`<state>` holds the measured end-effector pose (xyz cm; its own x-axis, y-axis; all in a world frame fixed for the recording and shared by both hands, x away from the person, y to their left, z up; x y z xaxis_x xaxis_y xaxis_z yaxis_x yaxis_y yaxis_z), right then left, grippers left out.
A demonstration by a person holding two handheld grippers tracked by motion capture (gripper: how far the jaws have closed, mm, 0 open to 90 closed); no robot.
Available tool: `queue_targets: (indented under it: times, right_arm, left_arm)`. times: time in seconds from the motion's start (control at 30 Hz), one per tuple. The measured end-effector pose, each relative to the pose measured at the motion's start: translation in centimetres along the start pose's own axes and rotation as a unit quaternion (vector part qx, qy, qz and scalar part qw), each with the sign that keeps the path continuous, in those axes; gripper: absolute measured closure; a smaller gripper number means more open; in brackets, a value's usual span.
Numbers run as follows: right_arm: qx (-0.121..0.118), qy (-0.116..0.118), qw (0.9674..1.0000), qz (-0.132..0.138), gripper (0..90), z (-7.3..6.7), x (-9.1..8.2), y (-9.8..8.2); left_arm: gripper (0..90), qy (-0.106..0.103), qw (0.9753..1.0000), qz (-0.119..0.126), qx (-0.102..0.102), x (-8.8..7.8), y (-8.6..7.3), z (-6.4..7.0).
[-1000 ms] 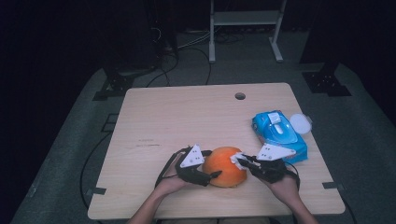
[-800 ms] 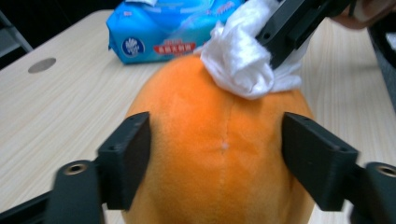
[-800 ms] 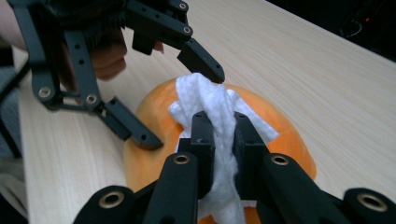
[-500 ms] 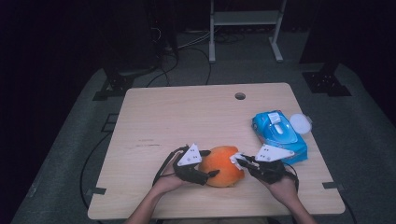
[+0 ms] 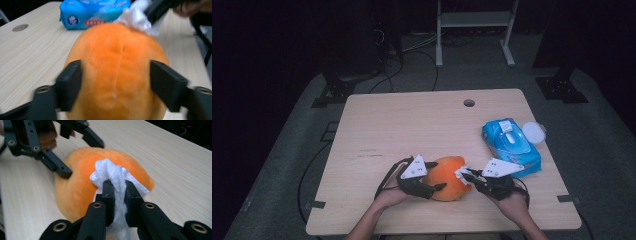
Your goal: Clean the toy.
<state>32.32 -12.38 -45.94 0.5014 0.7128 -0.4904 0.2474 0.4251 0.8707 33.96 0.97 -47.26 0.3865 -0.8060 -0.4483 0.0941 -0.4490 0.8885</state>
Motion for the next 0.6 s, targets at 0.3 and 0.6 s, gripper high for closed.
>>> queue_targets:
  times: [0.3, 0.6]
  right_arm:
    - [-0.001, 0.020, 0.9997, 0.013, 80.4, -0.3, 0.4, 0.3]
    - [-0.055, 0.055, 0.9970, 0.001, 79.8, -2.8, 0.5, -0.2]
  left_arm:
    - [33.1, 0.009, 0.9997, -0.004, -0.021, -0.1, -0.4, -0.8]
    - [32.8, 0.013, 0.9973, 0.011, -0.072, -0.8, -1.4, -2.4]
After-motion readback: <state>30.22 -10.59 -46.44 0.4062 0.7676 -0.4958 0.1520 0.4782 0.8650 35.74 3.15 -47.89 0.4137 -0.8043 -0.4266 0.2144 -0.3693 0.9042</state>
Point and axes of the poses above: each handheld gripper's, and its own axes: x roughly forward along the jaws, y roughly out of its top, z roughly to its right, the point moved 9 cm from there along x, roughly forward along the jaws, and after that the axes turned 3 degrees about y, right-handed, at the moved point
